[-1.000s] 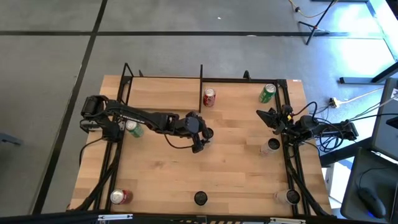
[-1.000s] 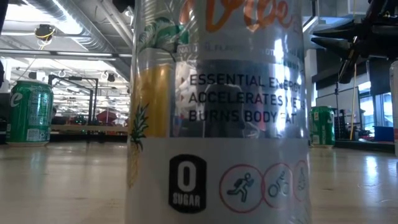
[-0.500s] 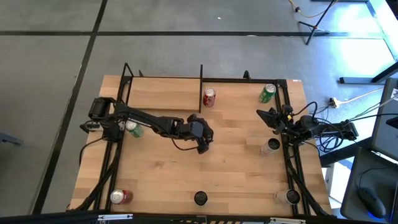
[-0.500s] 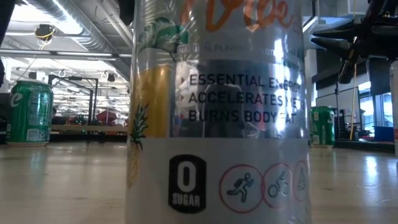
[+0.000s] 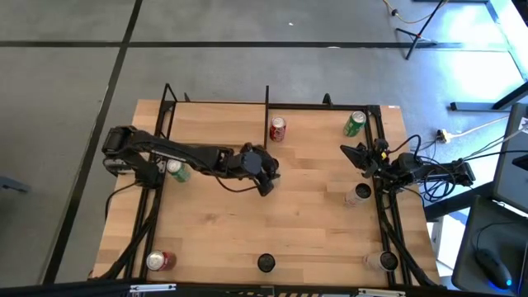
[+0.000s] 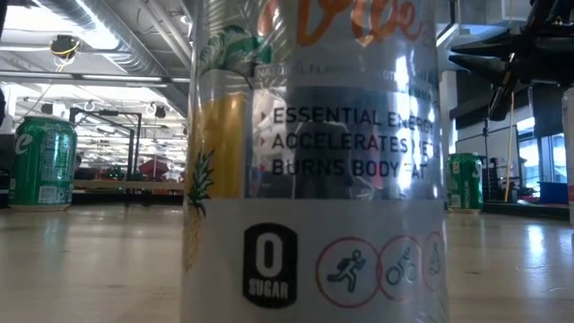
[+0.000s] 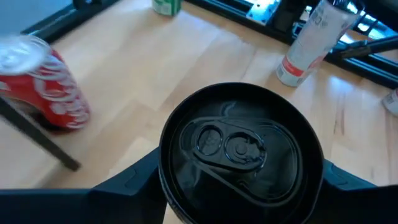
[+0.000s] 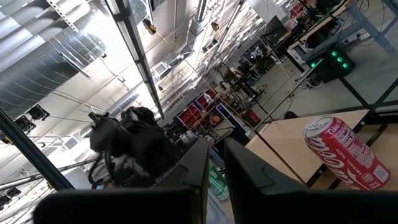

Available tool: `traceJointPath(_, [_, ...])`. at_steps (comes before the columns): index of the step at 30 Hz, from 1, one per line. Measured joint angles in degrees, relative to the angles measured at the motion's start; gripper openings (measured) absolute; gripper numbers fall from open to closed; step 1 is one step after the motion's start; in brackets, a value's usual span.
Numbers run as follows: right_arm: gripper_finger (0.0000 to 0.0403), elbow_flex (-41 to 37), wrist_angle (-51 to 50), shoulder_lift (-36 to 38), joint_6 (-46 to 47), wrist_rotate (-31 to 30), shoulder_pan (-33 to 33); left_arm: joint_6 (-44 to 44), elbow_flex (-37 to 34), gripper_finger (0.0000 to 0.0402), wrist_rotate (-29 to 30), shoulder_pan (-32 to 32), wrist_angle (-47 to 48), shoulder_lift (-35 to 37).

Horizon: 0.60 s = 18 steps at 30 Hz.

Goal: Place canned beverage on shelf
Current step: Put the top white-yellow soda can on the shelf

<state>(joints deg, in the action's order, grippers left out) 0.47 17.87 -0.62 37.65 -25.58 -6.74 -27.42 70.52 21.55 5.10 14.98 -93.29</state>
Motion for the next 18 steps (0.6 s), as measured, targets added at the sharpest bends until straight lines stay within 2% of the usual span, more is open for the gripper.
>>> traceJointPath(7, [0.0042,0.0,0.5,0.0,0.0,-0.4,0.0,-0.5,9.1,0.0225,0.8,-1.0,17.0,4.8])
traceJointPath(11, [0.0042,0.0,0.4,0.0,0.0,-0.9,0.0,-2.1,14.4,0.0225,4.0,-2.4,26.7,6.7])
traceJointPath(18, [0.0042,0.0,0.1,0.0,-0.6,-5.0,0.0,-3.6,17.4,0.0225,8.3,-9.9,36.8,10.9])
